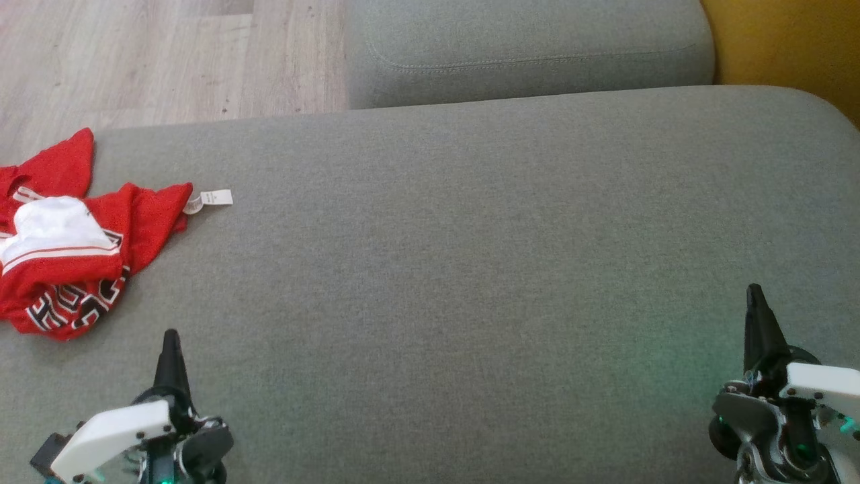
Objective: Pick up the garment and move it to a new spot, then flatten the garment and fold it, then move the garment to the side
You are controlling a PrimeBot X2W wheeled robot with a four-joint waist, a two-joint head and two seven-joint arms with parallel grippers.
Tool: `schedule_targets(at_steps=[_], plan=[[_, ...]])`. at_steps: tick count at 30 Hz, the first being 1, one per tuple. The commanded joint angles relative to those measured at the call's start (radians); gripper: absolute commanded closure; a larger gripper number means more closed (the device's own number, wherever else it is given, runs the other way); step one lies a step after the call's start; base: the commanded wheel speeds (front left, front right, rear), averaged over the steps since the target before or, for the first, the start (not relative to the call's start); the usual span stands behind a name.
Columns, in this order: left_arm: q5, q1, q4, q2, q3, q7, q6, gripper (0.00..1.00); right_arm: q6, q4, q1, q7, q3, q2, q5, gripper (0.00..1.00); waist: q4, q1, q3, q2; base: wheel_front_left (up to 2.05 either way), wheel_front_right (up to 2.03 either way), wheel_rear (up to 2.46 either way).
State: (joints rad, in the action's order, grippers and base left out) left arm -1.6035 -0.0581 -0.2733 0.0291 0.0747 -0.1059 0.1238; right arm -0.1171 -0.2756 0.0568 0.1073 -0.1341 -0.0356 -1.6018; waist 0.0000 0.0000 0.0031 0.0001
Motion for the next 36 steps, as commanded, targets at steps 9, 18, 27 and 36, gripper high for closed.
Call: schedule_targets(at_steps=[9,18,27,36], plan=[[-0.006,-0.05,0.029,0.021,0.039,-0.007,0.007,1.0,-0.014,0.031,0.051,0.006,0.021,-0.015,-0.007,1.0,0.0,0.0,0.0,-0.0001,0.0,0.0,0.0],[-0.006,-0.05,0.029,0.021,0.039,-0.007,0.007,1.0,-0.014,0.031,0.051,0.006,0.021,-0.015,-0.007,1.0,0.0,0.0,0.0,-0.0001,0.0,0.0,0.0],[0.001,0.018,-0.038,-0.008,-0.007,0.001,-0.001,0.0,0.003,-0.042,-0.02,-0.001,0.003,0.004,0.0,0.0,0.0,0.0,0.0,-0.0001,0.0,0.0,0.0],[0.01,0.039,-0.037,-0.008,-0.029,0.026,0.0,0.0,0.002,-0.05,-0.036,-0.025,0.028,0.005,0.006,0.0,0.001,0.0,-0.006,-0.0001,0.0,0.0,0.0]])
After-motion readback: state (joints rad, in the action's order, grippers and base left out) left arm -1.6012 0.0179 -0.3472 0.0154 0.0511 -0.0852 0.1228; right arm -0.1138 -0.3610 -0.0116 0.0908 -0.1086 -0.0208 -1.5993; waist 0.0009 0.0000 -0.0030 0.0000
